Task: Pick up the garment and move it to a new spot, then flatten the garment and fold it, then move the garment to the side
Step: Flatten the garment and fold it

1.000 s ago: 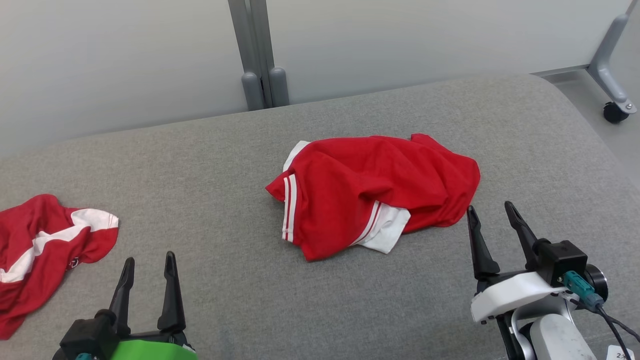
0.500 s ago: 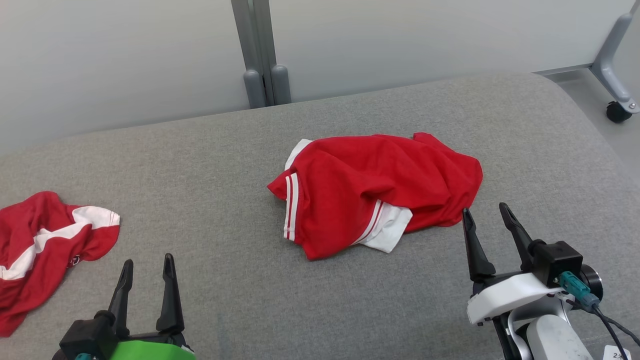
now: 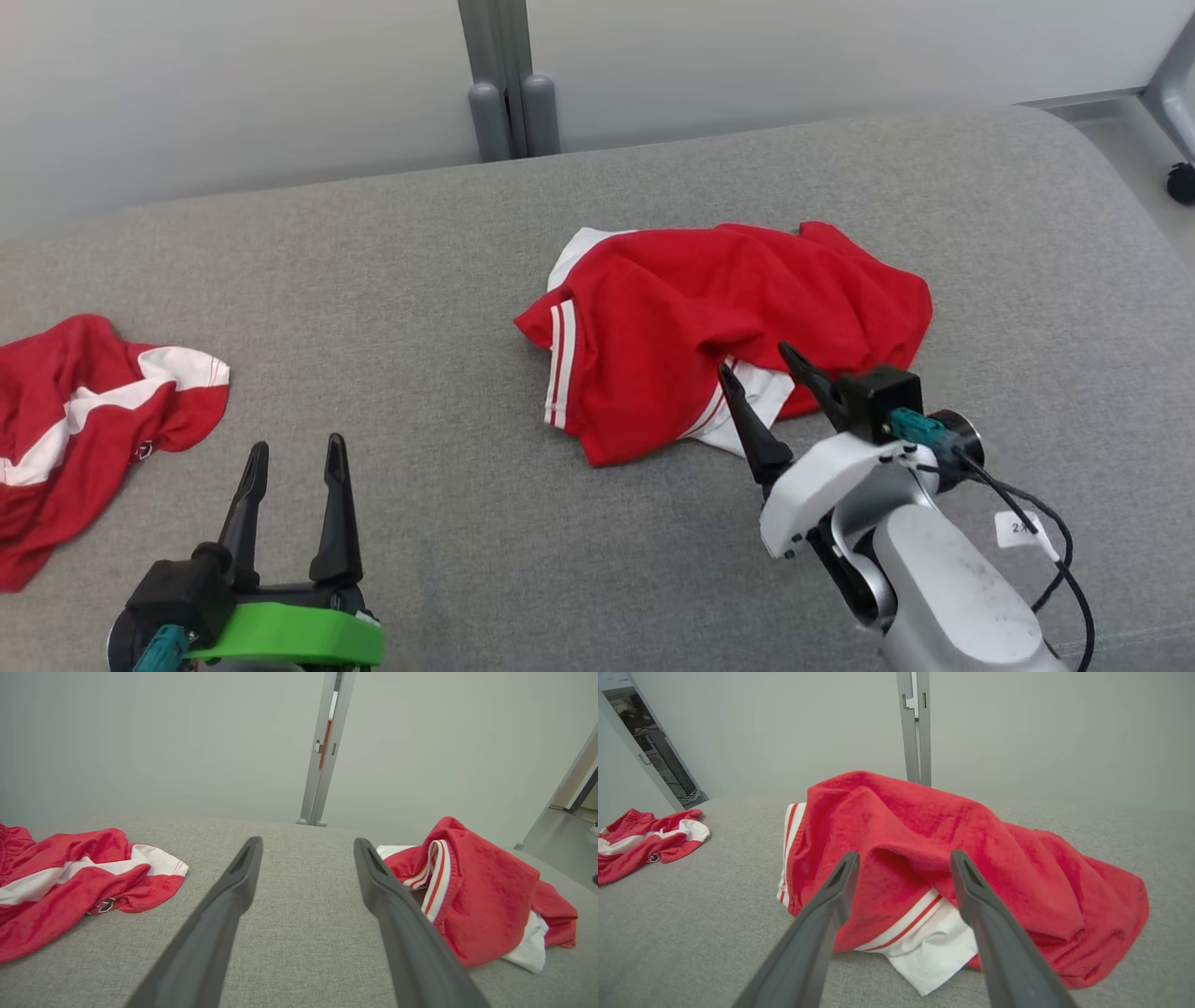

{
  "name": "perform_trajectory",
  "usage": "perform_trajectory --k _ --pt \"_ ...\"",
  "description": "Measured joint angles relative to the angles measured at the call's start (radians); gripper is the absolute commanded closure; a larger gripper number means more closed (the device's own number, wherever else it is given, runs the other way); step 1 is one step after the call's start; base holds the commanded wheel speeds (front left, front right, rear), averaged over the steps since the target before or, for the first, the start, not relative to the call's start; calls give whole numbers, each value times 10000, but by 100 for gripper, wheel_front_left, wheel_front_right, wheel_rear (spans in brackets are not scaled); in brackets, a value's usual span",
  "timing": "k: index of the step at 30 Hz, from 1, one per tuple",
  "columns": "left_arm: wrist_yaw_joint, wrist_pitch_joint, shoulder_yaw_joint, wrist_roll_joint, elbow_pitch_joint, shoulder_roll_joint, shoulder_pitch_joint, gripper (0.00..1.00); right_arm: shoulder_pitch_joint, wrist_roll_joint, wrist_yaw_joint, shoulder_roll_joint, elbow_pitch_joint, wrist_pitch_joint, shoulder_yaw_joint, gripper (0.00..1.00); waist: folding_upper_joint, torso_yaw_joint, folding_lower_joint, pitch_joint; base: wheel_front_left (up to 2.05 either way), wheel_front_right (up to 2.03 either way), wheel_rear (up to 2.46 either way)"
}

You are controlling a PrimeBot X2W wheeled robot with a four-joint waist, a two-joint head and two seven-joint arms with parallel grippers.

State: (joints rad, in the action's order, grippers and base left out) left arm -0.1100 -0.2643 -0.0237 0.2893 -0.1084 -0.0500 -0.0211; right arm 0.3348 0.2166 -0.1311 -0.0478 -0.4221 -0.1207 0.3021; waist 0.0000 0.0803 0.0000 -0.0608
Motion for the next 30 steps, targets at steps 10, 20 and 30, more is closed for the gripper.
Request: perform_trajectory --k 10,20,30 --pt "17 0 -146 105 -36 2 435 0 1716 1651 0 -12 -2585 619 932 0 0 -838 0 -561 0 0 0" --pt "0 0 -309 119 -113 4 526 0 2840 2334 2 -8 -4123 -186 1716 100 0 -1382 0 -849 0 0 0" --pt "-40 0 -295 121 -173 4 477 0 3461 3026 2 -12 -3290 -1208 2656 100 0 -1324 0 -522 0 0 0"
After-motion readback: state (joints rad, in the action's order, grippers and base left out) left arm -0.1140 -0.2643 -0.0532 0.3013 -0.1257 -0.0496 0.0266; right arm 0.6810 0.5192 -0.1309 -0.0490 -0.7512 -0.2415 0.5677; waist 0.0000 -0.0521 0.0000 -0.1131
